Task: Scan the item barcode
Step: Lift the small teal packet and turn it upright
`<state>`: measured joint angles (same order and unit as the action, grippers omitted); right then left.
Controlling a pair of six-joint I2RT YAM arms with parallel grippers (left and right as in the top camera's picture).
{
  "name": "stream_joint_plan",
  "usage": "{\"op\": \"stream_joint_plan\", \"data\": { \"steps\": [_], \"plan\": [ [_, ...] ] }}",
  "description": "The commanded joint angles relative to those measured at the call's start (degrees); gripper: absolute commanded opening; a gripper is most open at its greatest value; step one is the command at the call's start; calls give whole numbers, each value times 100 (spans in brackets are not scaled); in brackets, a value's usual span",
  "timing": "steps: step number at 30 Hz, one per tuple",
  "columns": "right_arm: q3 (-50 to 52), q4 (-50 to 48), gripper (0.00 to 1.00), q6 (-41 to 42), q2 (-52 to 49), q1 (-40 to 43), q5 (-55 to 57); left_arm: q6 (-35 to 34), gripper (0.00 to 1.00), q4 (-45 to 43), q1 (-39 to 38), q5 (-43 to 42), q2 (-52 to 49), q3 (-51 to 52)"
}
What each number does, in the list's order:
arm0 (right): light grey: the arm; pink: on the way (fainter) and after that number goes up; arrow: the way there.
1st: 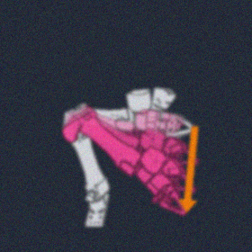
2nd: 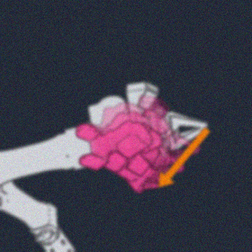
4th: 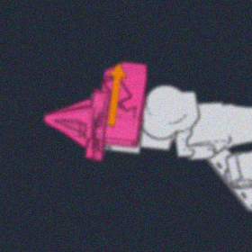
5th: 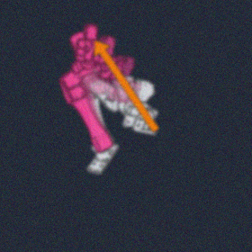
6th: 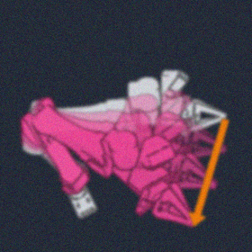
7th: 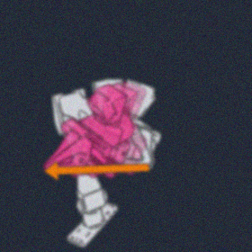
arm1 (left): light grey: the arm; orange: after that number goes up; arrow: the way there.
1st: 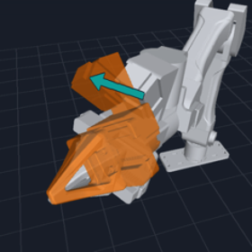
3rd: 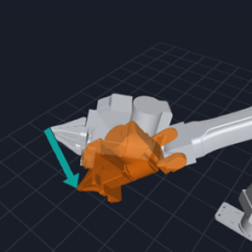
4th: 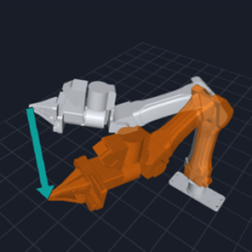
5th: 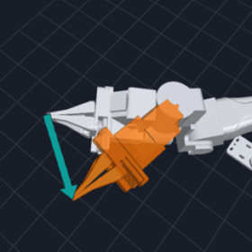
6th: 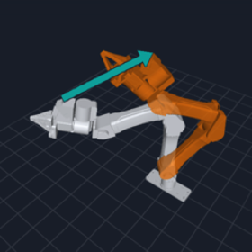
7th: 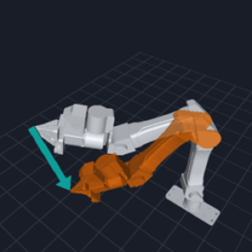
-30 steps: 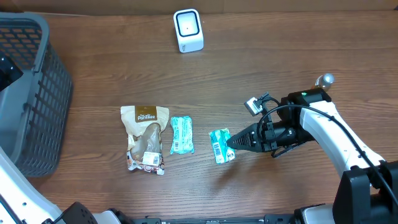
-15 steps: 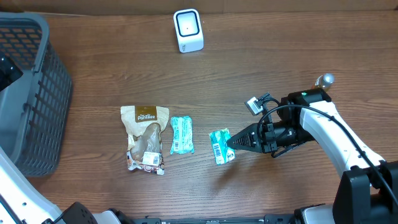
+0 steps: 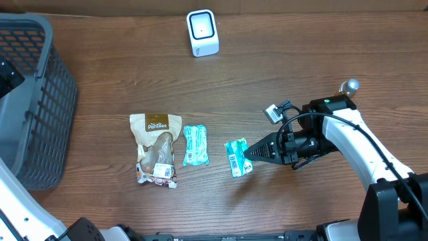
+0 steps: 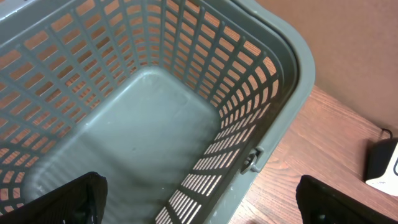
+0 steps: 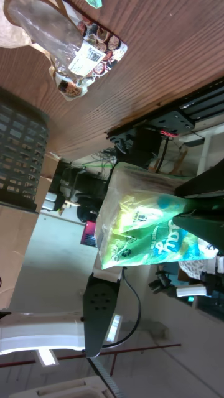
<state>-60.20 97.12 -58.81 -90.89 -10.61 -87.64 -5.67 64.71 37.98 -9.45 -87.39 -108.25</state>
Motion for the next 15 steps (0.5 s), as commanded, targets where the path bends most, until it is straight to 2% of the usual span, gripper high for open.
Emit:
{"op": "stream_joint_plan", "data": {
  "steps": [1,15],
  "plan": [
    [9,4,4,-282,153,-31,-229,-35,100,-17,-11,-66,-24,33],
    [11,-35,4,-282,153,-31,-225,-35,99,-17,-11,-66,-24,33]
  ]
}}
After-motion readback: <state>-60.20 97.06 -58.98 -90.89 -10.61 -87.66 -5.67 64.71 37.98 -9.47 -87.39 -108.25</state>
